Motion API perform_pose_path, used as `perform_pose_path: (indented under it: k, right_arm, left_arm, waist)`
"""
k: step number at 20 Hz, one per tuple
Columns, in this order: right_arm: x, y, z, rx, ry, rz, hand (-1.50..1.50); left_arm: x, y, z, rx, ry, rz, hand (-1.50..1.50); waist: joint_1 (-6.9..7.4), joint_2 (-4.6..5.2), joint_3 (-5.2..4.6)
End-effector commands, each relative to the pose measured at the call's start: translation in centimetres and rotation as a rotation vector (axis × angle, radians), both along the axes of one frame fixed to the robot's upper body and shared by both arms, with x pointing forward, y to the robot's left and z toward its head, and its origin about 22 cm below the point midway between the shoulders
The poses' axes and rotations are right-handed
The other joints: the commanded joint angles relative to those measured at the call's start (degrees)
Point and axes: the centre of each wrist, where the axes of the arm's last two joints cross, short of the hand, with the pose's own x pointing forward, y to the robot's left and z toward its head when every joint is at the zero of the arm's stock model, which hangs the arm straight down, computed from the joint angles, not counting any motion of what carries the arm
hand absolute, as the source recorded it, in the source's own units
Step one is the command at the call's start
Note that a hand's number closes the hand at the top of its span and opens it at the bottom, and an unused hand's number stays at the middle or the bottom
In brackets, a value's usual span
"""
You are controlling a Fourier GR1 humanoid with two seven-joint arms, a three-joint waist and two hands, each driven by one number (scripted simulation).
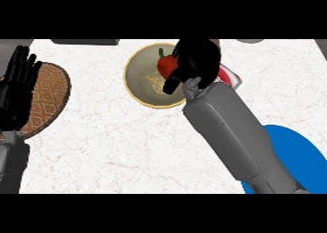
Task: Pick the bell pepper from the plate and place it in the bowl
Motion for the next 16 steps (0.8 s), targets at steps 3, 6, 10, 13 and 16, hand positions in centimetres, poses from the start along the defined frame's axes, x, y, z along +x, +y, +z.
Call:
perform_pose_path:
  k: [3,6,10,13,16]
  right_arm:
    - [2.2,-0.8,-4.5,0.101,0.057,-0.241,1.50]
    - [2.9,-0.8,-5.3,0.207,0.052,-0.261,-1.50]
    - [3.1,-1.9,-7.5,0.362,-0.059,-0.249,-1.50]
    - [2.6,-2.8,-9.3,0.409,-0.199,-0.242,-1.50]
    - [2.8,-2.1,-8.9,0.429,-0.372,-0.267,-1.50]
  left_arm:
    - [-0.2,0.5,-0.3,0.001,-0.004,0.000,0.00]
    - [0.4,-0.5,-0.7,0.007,-0.008,-0.017,0.00]
    - [0.0,-1.3,-1.0,-0.012,-0.005,-0.030,0.00]
    - [-0.6,-0.3,0.2,0.003,-0.011,-0.002,0.00]
    - [0.6,0.2,0.3,0.014,-0.001,-0.002,0.00]
  waist:
    - [0.56,0.12,0.03]
    - [0.97,0.34,0.04]
    - [1.78,0.52,0.10]
    - [0.94,0.06,0.14]
    - [0.45,0.28,0.09]
